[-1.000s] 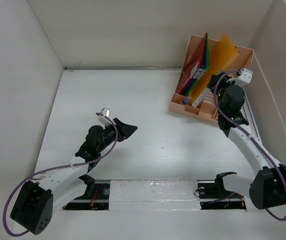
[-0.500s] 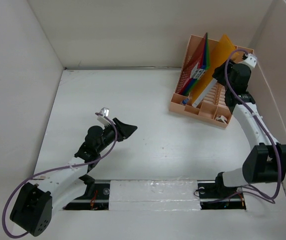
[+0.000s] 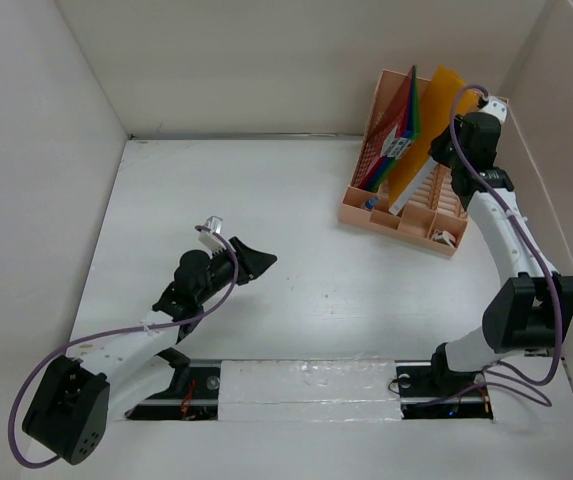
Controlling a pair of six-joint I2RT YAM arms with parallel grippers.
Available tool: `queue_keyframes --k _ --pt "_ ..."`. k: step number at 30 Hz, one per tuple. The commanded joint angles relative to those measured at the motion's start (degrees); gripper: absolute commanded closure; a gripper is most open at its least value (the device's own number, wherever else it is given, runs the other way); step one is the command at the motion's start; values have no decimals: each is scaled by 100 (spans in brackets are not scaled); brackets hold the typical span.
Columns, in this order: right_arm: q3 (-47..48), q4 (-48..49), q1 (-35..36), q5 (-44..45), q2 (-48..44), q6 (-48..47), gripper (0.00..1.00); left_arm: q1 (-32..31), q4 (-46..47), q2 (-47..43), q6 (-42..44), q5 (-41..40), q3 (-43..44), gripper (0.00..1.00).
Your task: Organize the desk
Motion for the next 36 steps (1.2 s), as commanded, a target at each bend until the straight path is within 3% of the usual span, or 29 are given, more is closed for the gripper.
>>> queue_keyframes --k 1,8,14,15,24,28,36 --pt "447 -62 18 70 -47 -515 100 26 173 61 98 133 240 61" --pt "-555 1958 274 596 -795 -973 100 26 243 176 80 203 258 61" --pt "-1019 3355 406 667 -856 -1376 100 26 287 176 62 229 249 61" --pt "-1212 4001 580 667 -874 -1577 100 26 304 150 71 195 205 61" --pt "-1872 5622 994 1054 -602 -2334 100 26 365 167 63 186 152 61" --pt "-2040 6125 1240 1422 -418 -2651 100 26 278 203 106 186 249 61" --pt "-2181 6223 1451 1591 127 -2520 100 26 225 273 142 159 249 61"
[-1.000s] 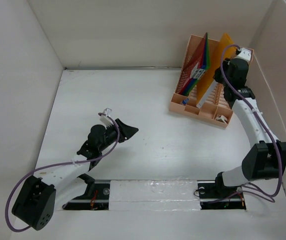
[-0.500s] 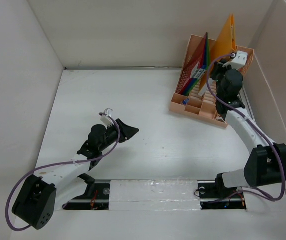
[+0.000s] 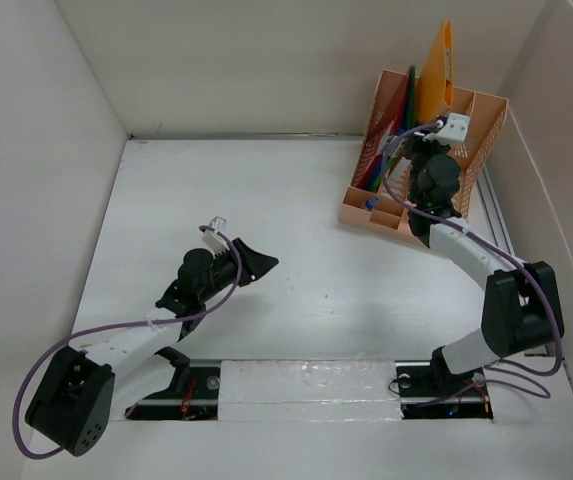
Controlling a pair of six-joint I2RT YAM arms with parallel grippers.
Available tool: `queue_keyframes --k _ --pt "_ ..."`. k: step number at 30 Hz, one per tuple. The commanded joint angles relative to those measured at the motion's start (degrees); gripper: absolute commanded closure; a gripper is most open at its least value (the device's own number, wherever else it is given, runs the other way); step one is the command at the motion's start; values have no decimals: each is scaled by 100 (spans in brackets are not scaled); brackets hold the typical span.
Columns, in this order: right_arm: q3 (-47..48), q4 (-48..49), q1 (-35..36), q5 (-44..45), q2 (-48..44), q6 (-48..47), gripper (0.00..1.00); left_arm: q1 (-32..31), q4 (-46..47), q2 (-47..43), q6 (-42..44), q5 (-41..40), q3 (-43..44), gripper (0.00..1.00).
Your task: Organize the desk
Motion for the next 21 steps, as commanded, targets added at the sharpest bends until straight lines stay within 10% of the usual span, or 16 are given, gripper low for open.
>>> queue_keyframes --k 1,21 --pt "-113 481 53 56 163 29 100 26 208 -20 96 13 205 61" --pt "-1247 60 -193 223 -408 1259 100 157 471 112 8 294 135 61"
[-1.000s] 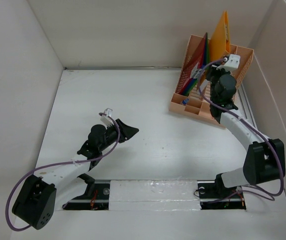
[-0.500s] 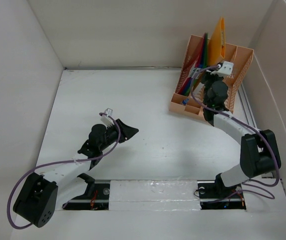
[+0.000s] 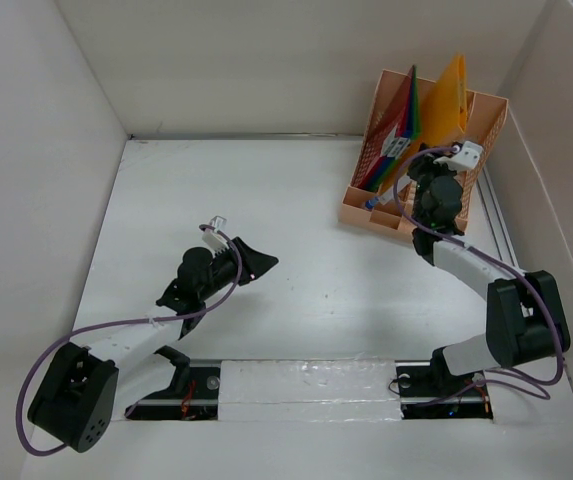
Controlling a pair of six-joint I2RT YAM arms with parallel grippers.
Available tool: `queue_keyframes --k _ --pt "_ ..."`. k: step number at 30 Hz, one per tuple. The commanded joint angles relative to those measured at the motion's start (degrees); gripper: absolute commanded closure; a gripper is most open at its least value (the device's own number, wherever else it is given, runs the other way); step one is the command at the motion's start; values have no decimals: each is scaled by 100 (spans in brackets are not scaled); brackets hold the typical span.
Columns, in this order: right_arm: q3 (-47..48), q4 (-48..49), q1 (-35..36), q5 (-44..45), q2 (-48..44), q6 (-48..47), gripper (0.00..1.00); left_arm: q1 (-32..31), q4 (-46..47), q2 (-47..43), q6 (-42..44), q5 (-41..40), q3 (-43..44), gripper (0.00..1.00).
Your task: Organize the desk
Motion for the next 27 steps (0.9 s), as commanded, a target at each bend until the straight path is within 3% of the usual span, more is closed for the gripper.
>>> queue_keyframes --k 1,5,12,18,27 --pt "-144 -417 -73 52 -105 178 100 42 356 -74 6 60 82 61" --pt "-109 -365 -205 228 -122 213 100 42 303 -100 23 104 178 61" --pt "75 944 -258 325 106 -287 100 42 233 -127 49 68 196 61" --pt "542 901 -258 62 405 -524 100 42 154 -197 76 -28 196 61" --pt "279 875 -258 -210 783 -508 100 42 207 -74 93 51 196 62"
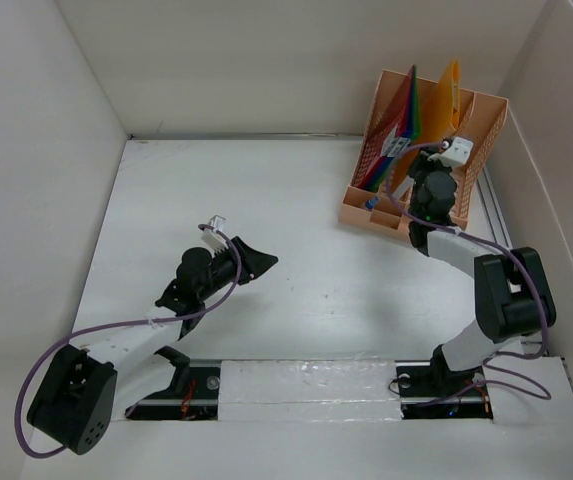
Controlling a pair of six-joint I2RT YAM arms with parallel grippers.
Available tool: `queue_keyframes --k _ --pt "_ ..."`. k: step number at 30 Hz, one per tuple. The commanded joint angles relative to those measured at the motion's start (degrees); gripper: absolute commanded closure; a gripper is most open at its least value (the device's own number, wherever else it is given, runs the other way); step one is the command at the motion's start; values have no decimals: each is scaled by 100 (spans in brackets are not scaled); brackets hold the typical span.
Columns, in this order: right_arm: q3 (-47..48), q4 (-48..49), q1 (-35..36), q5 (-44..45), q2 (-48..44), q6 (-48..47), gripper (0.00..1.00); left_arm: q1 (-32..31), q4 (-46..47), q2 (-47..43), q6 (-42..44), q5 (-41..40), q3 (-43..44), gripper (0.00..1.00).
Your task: Organize the desk
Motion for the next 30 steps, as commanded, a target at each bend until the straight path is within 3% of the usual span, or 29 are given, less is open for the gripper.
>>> queue_keyframes --k 1,8,10,11,14,19,25,28,30 --pt "-67 429 20 -281 9 1 100 42 200 5 89 21 161 62" --pt "-59 -730 20 -527 -219 643 98 42 287 57 54 29 118 61" --pt "63 -1213 81 -326 -254 810 81 42 323 92 19 46 117 61" --pt "73 -1320 82 -134 -350 959 62 42 279 93 19 73 178 61" --pt "73 -1654 82 -44 -561 1231 35 42 156 31 63 29 188 61" --pt "82 -2567 82 237 -1282 1724 0 42 68 -48 36 37 257 61" --pt "-322 -3359 187 -219 -2590 2111 0 42 77 13 63 310 319 61" --pt "-698 -3588 248 -982 -3231 2190 0 -28 42 -21 98 311 372 61" --pt "-937 -3422 249 -2131 -3514 2208 0 -160 24 -136 98 223 398 60"
